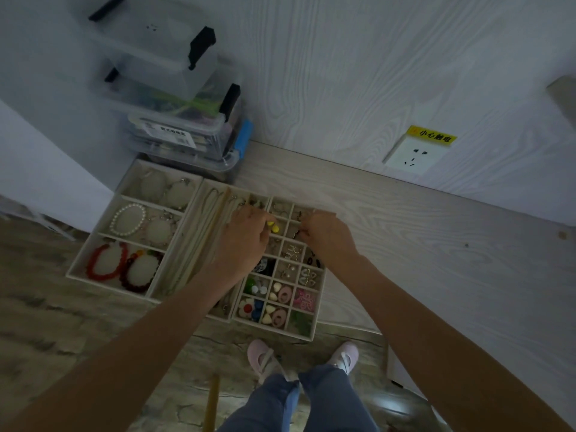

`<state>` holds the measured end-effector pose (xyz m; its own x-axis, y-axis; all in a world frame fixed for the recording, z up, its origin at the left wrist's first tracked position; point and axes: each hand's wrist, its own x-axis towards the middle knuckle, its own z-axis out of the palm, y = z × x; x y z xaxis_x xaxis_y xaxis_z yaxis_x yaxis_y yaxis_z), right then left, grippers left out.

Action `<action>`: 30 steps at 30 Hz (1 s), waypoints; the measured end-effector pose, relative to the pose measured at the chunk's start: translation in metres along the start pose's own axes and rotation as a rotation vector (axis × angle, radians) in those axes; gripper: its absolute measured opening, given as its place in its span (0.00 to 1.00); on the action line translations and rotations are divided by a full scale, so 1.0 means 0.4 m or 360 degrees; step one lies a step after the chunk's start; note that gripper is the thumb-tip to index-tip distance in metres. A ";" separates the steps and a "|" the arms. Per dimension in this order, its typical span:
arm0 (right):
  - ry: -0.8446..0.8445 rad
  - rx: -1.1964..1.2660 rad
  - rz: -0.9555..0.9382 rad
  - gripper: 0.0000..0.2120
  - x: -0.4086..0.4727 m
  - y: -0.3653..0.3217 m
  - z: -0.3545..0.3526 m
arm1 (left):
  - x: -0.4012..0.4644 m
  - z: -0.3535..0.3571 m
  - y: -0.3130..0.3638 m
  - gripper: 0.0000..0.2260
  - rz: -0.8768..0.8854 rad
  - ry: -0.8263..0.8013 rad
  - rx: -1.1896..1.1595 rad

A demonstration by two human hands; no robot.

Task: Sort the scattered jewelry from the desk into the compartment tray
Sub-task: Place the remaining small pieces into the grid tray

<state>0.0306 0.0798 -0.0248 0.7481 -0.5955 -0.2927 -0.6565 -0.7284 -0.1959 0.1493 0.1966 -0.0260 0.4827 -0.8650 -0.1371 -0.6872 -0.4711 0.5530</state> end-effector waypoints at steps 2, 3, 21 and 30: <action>0.0009 -0.0027 0.0073 0.09 -0.001 -0.013 0.001 | -0.004 -0.003 -0.001 0.17 0.0083 -0.0039 0.0286; 0.0025 -0.0041 0.0100 0.08 -0.001 -0.018 0.001 | -0.004 -0.003 -0.002 0.20 0.0101 -0.0056 0.0376; 0.0115 0.0018 0.0123 0.06 0.004 -0.018 0.027 | -0.004 -0.006 -0.005 0.22 0.0093 -0.0120 0.0265; 0.0154 0.0017 0.0107 0.07 0.007 -0.020 0.028 | -0.002 -0.010 -0.007 0.21 0.0088 -0.0149 0.0262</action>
<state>0.0369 0.0876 -0.0344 0.7080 -0.6731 -0.2137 -0.7059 -0.6826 -0.1890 0.1530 0.1992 -0.0244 0.3943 -0.8990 -0.1905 -0.7944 -0.4377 0.4212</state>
